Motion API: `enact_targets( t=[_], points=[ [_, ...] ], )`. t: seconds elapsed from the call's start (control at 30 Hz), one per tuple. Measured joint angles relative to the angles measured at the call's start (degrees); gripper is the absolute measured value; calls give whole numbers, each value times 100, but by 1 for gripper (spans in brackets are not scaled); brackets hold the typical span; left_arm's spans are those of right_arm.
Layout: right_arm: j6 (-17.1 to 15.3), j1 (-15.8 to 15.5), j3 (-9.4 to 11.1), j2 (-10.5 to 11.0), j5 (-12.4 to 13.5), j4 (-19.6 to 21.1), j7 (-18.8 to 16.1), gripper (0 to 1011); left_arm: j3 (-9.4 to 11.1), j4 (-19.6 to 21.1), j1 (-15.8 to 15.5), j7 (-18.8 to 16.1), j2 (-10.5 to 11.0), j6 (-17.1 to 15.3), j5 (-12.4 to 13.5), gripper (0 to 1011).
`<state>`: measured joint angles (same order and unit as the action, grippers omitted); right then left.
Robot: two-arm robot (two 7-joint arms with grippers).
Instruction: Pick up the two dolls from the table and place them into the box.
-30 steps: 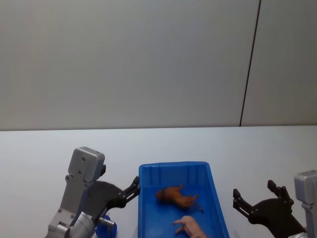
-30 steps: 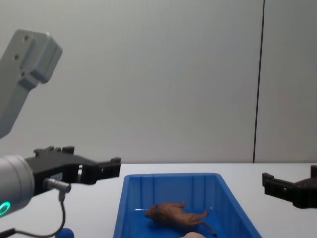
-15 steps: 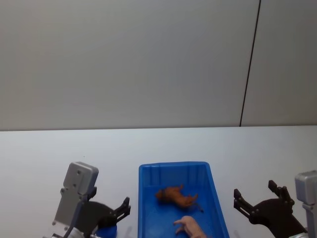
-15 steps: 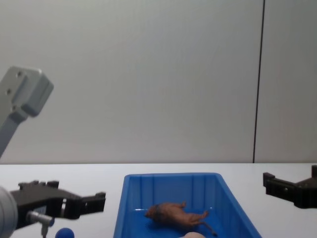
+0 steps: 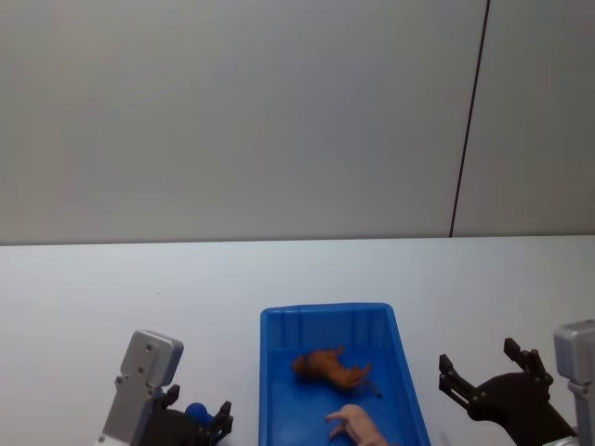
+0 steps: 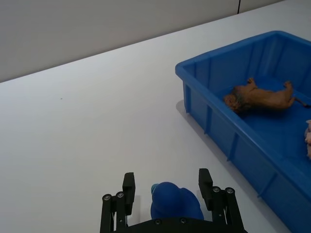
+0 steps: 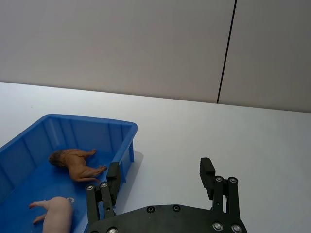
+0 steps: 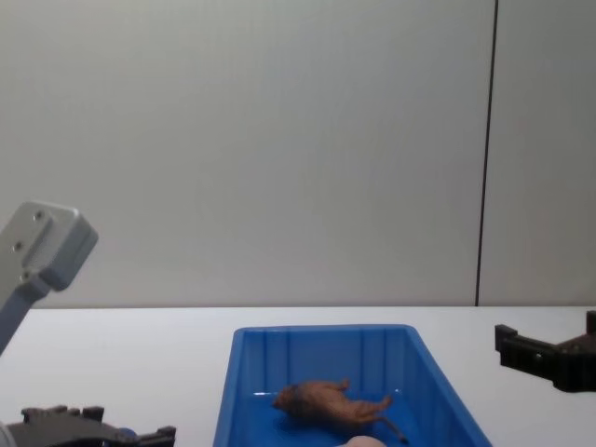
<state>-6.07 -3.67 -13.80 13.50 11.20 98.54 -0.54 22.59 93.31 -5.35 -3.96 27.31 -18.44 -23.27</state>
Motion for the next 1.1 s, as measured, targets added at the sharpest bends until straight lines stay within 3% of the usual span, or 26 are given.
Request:
enact_targets(
  t=[0.47, 0.6, 1.1],
  points=[
    [0, 0, 0, 0, 0, 0, 0, 1001, -21, -270, -9, 112, -47, 55, 96, 426],
    [0, 0, 0, 0, 0, 0, 0, 1001, -28, -299, -6, 123, -54, 112, 115, 340],
    [0, 0, 0, 0, 0, -1, -1, 1001, -107, -144, 14, 216, -34, 552, 212, 243]
  ],
)
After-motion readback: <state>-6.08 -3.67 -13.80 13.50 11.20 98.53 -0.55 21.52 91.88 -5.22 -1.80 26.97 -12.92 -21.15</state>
